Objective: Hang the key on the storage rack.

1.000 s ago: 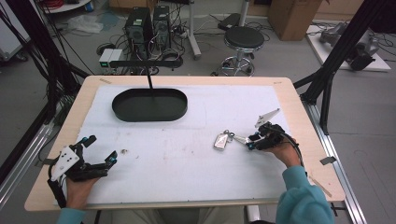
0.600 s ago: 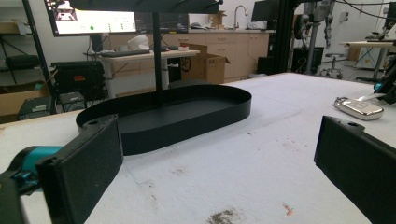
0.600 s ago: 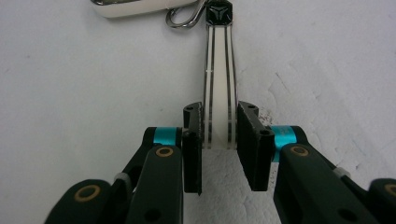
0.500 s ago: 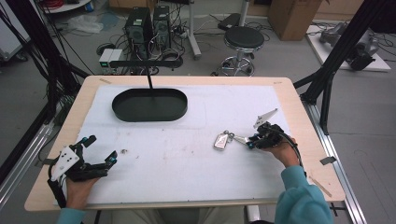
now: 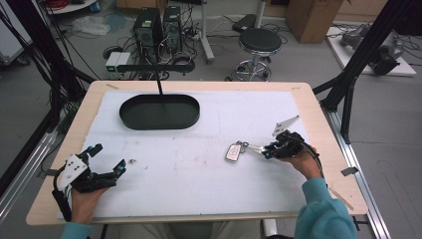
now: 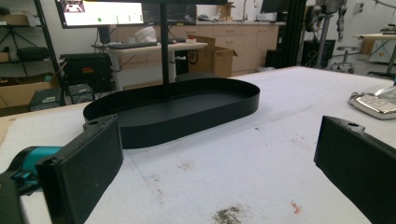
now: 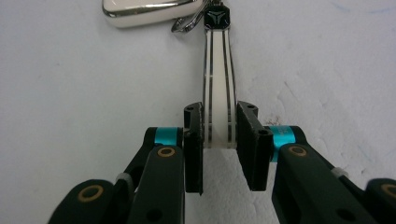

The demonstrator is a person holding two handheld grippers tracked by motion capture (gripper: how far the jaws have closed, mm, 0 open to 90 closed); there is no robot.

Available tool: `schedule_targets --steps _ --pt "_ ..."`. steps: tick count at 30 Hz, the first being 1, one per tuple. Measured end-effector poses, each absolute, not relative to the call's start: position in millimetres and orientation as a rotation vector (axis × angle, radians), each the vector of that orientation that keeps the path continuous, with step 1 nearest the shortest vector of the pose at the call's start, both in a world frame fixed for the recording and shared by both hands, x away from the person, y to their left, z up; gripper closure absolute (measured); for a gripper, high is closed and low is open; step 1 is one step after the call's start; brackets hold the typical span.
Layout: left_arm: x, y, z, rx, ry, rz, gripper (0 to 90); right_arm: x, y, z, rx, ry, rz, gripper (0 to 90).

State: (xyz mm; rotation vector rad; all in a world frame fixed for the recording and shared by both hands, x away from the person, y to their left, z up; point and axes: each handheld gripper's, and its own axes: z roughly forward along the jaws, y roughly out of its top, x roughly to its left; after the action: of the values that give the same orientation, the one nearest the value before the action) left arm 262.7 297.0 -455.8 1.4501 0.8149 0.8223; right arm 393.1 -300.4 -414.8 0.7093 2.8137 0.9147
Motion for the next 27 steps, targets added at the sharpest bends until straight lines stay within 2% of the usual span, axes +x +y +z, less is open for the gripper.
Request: schedule_targets --steps 12,22,27 --pt "271.2 298.6 -448.9 1.489 0.843 0.775 1.7 384.3 -292.3 -399.5 0.587 2.735 1.161 74.4" --pt "286.0 285.8 -415.6 1.576 0.738 0.671 1.9 382.3 -272.4 -380.1 0.464 2.689 1.281 74.4" --pt "294.0 274.0 -399.5 1.647 0.627 0.61 1.9 381.9 -261.6 -370.4 0.406 2.684 1.324 74.4"
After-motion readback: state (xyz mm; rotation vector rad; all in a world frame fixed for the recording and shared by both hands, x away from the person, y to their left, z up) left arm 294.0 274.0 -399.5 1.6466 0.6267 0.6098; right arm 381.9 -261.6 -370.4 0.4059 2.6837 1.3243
